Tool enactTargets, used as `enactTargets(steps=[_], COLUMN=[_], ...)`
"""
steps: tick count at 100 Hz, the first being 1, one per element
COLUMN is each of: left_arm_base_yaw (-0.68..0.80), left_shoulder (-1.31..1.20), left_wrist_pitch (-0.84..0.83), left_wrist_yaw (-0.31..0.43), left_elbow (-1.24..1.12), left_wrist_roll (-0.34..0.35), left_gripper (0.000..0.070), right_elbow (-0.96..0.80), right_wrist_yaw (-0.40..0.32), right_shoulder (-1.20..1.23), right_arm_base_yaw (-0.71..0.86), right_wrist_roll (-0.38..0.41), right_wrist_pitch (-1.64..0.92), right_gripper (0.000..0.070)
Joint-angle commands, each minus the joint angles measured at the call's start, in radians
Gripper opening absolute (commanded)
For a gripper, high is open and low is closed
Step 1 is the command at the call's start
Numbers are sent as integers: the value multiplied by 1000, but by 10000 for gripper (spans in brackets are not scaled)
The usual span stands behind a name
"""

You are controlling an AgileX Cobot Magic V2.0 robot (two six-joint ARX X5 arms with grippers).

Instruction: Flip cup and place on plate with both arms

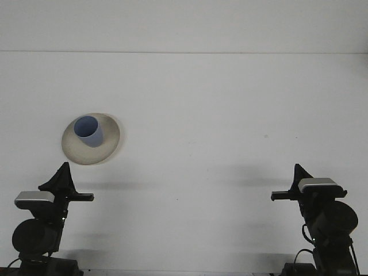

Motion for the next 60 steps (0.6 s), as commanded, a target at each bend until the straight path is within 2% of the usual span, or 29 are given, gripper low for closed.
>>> enactTargets(steps=[1, 28, 60], left_arm_base_yaw=[11, 42, 42], left_shoulder=[-46, -214, -212], left_wrist_pitch=[34, 37, 177], left_wrist_yaw=[-6, -6, 10], left_elbow=[-51, -200, -298], left_wrist_roll=[13, 12, 9], left_gripper=[11, 10, 11], right_elbow=[6, 6, 6], right_wrist_yaw=[0, 0, 0], right_shoulder=[1, 1, 1], right_arm_base_yaw=[2, 2, 2], right_wrist_roll=[11, 11, 11], right_wrist_pitch=[10, 10, 14], right_gripper=[0, 0, 0])
